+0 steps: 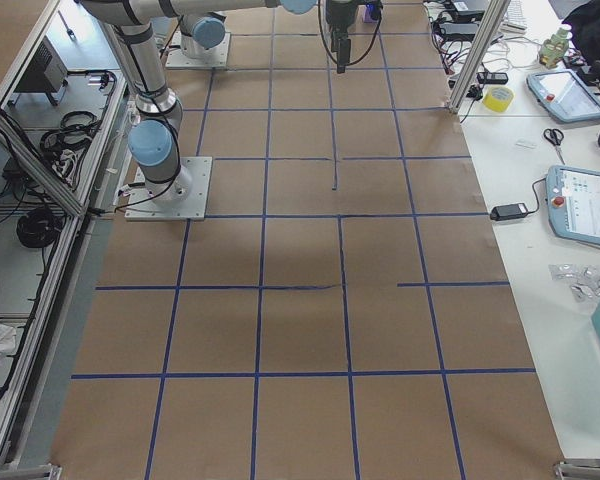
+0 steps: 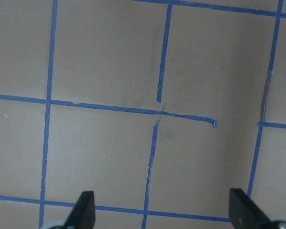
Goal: Arrange blocks in a line
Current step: 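Lower the orange cube between the purple and pink cubes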
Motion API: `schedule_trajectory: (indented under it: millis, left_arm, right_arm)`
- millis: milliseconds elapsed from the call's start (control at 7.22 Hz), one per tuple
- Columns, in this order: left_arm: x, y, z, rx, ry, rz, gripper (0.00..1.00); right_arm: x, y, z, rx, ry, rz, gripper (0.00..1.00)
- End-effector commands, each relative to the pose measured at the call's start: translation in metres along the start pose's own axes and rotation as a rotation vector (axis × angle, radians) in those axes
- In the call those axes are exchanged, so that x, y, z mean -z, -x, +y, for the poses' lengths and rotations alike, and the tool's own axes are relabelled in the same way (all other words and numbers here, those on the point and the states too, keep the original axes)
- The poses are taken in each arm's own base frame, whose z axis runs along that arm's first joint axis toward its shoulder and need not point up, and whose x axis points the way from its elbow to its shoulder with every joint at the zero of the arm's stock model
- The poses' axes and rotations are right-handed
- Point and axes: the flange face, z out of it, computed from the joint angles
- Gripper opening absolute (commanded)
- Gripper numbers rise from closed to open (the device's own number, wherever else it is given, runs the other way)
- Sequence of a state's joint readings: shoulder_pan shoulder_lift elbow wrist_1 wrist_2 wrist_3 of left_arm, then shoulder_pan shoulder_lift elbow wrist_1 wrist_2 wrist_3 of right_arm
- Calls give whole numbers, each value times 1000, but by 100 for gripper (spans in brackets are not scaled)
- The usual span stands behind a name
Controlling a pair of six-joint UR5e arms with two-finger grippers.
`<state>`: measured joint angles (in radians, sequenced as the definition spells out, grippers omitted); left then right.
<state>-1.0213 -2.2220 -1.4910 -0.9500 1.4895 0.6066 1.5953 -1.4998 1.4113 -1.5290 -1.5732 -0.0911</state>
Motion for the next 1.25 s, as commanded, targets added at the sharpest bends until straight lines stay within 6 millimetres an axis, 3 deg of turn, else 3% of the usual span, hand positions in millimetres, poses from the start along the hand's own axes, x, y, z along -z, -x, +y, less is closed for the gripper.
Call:
schedule_trajectory:
  millis: [0,1108]
  left_arm:
    - [-2,8,3,-15,17,-19,5]
    - [-8,1,3,5,3,17,8]
  right_arm:
    - [0,0,-1,-1,-2,-1,100]
    - [-2,-8,-1,-2,7,63,100]
